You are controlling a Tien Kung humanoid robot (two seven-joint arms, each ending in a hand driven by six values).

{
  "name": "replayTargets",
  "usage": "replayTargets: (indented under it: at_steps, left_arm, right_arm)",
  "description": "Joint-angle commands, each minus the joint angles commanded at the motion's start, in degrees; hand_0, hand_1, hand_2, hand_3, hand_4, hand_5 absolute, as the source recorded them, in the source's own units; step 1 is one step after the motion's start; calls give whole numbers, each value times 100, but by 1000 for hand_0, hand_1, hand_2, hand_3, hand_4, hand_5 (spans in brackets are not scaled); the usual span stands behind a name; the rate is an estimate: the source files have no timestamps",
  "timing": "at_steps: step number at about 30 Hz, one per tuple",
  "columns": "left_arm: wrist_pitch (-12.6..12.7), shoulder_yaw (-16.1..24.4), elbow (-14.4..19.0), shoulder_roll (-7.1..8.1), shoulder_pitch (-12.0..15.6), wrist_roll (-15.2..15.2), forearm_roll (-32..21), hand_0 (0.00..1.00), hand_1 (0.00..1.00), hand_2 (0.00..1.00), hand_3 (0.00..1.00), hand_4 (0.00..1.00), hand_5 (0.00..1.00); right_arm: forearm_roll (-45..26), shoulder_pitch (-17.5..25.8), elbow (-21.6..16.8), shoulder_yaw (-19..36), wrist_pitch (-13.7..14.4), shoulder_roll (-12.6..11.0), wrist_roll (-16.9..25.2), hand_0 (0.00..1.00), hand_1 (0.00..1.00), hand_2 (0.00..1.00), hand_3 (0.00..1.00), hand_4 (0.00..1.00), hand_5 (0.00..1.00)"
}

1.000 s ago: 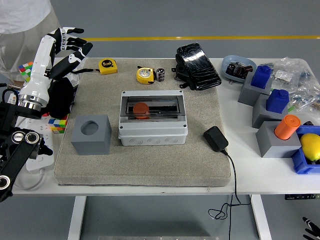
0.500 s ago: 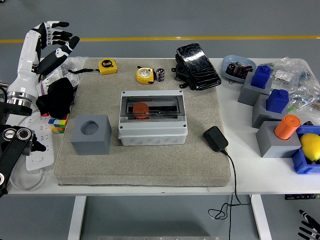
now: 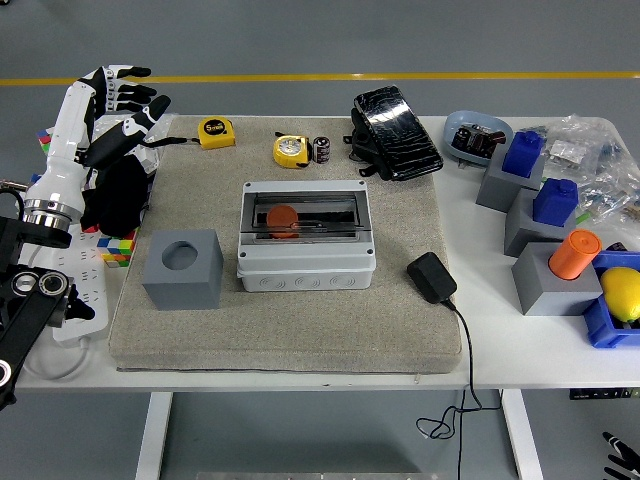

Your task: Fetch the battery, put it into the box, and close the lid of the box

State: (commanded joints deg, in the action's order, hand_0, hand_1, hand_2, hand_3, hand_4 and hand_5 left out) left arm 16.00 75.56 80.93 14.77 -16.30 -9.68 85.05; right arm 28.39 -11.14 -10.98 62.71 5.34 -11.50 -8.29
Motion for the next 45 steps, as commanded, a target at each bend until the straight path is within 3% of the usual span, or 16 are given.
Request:
replayTargets:
  at_steps: [45]
  left_arm:
    - [-133,188,98,-67,68,207,99,504,576,587,669,998,822]
  right_arm:
    - [62,20,-6,150,-26,-37,-7,663,667,660,549,954,464]
